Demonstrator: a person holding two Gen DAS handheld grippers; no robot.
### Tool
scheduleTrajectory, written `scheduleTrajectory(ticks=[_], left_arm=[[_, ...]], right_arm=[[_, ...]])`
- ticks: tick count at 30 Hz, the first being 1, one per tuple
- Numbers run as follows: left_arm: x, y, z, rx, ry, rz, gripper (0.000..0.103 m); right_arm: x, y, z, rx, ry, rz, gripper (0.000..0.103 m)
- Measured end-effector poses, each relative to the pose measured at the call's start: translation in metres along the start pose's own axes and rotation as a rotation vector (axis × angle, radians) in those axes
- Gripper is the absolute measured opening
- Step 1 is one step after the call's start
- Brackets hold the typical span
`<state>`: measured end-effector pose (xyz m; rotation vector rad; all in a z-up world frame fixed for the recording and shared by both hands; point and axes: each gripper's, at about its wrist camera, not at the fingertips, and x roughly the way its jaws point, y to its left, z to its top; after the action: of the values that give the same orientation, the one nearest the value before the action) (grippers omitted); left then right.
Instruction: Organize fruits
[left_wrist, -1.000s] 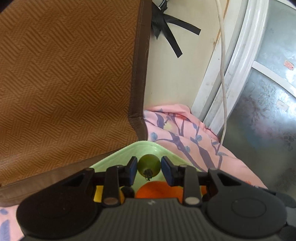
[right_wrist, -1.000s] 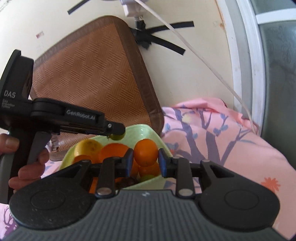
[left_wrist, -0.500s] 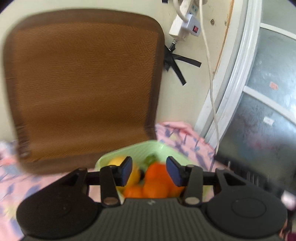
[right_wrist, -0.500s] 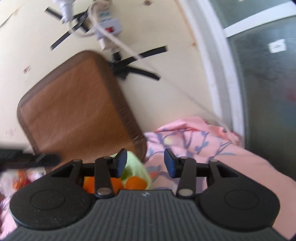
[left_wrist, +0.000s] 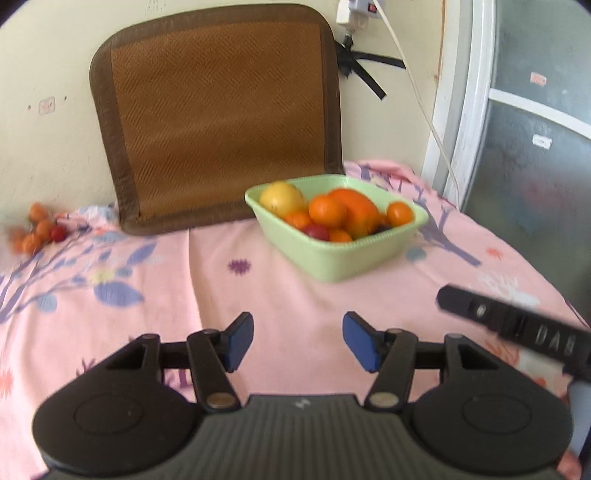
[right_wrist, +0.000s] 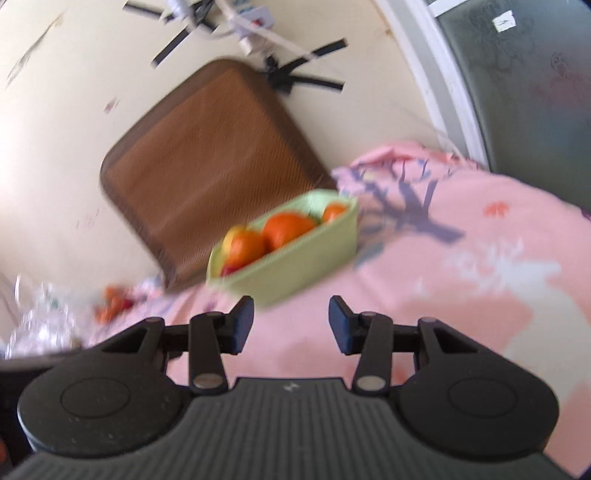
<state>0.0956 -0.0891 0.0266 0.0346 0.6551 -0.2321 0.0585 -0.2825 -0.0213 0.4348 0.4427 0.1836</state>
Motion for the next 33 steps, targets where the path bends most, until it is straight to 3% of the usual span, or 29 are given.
scheduleTrajectory(ticks=[4, 9, 12, 33], left_arm=[[-0.015, 0.000, -0.012, -0.008, -0.006, 0.031, 0.060], [-0.030, 0.007, -0.020, -0.017, -0.025, 0.078, 0.094], [-0.038, 0.007, -0.021, 0.003, -0.050, 0.117, 0.101], [-0.047, 0.009, -0.023, 0.025, -0.068, 0.157, 0.103]], right_arm=[[-0.013, 0.017, -0.008, -0.028, 0.009, -0.009, 0.048], [-0.024, 0.030, -0.005, -0.042, -0.010, -0.010, 0.049], [-0.026, 0.035, -0.006, -0.048, -0.006, -0.008, 0.050], [-0.030, 0.042, -0.007, -0.058, -0.002, -0.017, 0.056]])
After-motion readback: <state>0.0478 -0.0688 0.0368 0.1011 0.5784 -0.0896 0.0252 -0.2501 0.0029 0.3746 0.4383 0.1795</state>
